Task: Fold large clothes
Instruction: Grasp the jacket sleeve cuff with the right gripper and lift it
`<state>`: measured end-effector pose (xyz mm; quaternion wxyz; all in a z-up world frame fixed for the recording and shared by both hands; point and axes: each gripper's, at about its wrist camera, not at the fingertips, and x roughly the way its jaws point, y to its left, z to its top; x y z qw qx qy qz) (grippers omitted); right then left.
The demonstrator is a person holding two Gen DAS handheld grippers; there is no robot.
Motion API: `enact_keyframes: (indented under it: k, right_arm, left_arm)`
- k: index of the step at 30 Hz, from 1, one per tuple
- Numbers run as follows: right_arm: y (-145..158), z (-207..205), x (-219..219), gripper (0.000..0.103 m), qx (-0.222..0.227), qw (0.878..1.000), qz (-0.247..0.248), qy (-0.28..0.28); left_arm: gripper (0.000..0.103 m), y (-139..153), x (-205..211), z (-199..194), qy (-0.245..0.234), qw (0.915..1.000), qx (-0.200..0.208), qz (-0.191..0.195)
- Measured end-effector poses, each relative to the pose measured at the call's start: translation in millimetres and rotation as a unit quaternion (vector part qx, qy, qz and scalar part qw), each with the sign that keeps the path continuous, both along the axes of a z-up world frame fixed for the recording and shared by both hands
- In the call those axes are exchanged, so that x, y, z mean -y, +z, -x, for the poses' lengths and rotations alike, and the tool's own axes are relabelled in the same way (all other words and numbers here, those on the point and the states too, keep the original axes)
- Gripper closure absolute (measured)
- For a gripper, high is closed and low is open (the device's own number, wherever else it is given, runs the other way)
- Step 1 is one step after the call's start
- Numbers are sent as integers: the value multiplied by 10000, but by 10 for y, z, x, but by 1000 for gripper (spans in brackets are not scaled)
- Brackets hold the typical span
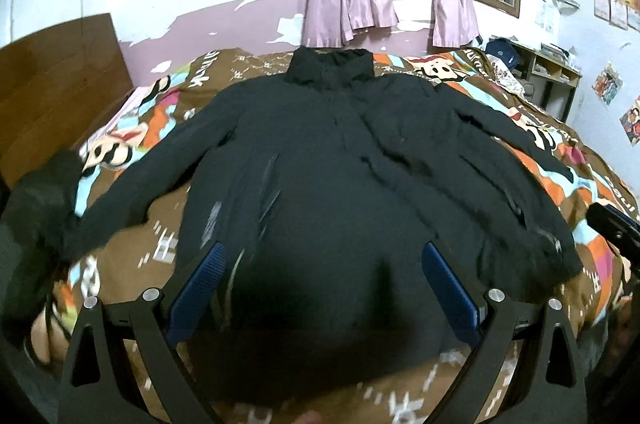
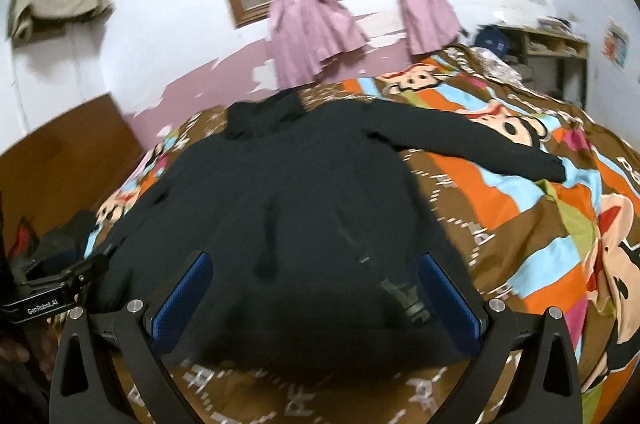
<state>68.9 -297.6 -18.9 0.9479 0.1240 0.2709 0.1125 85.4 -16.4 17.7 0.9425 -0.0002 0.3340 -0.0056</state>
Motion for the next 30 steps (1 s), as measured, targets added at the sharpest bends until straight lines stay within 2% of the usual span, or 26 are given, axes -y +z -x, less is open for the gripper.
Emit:
enact_keyframes:
  k: [4, 9, 12, 16, 23, 30]
  right_arm:
    - [-9, -253, 456, 0, -255, 9968, -353, -670]
    - [-99, -681, 1052, 0, -593, 9852, -1005, -1257]
    - [-198, -994, 1372, 0, -701, 9787, -1208, -1506]
    - [-404, -1493, 1666, 0, -1086, 9720, -1429, -1520]
    - [-880, -2133, 2220, 0, -1612, 9417, -2350, -1786]
    - [-1131, -2526, 2641, 0, -1773, 9204, -2604, -2315]
  left_arm:
    - [7, 67, 169, -450, -333, 9993, -175, 22]
    - [7, 104, 317, -1002, -728, 9967, -338, 151]
    - [7, 65, 422, -1353, -848, 9950, -477, 215]
    - [7, -42, 578, -1854, -960, 9926, -662, 326]
    - [7, -298, 845, -2660, -1054, 9892, -936, 408]
    - [7, -519, 1170, -3367, -1207, 9855, -997, 654]
